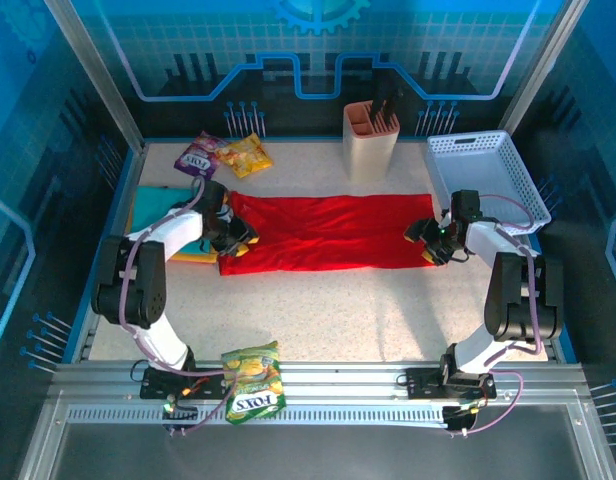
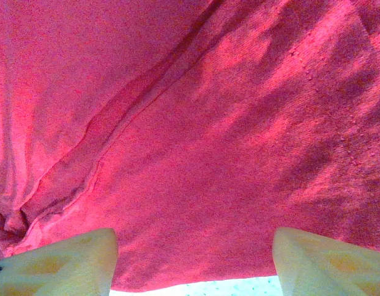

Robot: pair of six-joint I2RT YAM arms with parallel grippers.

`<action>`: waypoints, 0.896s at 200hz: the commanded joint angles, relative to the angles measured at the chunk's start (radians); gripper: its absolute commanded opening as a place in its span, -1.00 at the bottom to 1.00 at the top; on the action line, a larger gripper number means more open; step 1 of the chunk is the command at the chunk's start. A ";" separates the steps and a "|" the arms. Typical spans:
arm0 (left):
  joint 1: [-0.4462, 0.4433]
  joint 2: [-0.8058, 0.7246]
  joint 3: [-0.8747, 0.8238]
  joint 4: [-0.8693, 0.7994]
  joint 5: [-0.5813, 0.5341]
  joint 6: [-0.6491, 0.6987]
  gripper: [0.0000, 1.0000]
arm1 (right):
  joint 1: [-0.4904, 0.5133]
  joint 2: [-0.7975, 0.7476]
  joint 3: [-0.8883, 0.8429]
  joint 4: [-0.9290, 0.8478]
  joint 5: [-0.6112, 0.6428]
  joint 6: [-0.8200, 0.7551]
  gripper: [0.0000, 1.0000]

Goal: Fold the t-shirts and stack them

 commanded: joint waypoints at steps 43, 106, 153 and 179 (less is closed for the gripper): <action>-0.004 0.053 0.013 0.041 0.018 -0.019 -0.30 | 0.010 -0.017 0.014 -0.010 -0.010 -0.006 0.35; -0.022 0.095 0.057 0.075 0.038 -0.038 -0.68 | 0.008 -0.018 0.016 -0.018 -0.005 -0.013 0.34; -0.057 0.100 0.178 -0.018 -0.034 -0.005 -0.99 | 0.007 -0.016 0.012 -0.017 -0.009 -0.015 0.33; -0.083 0.146 0.296 -0.077 -0.063 0.018 -1.00 | 0.007 -0.013 0.010 -0.016 -0.013 -0.016 0.32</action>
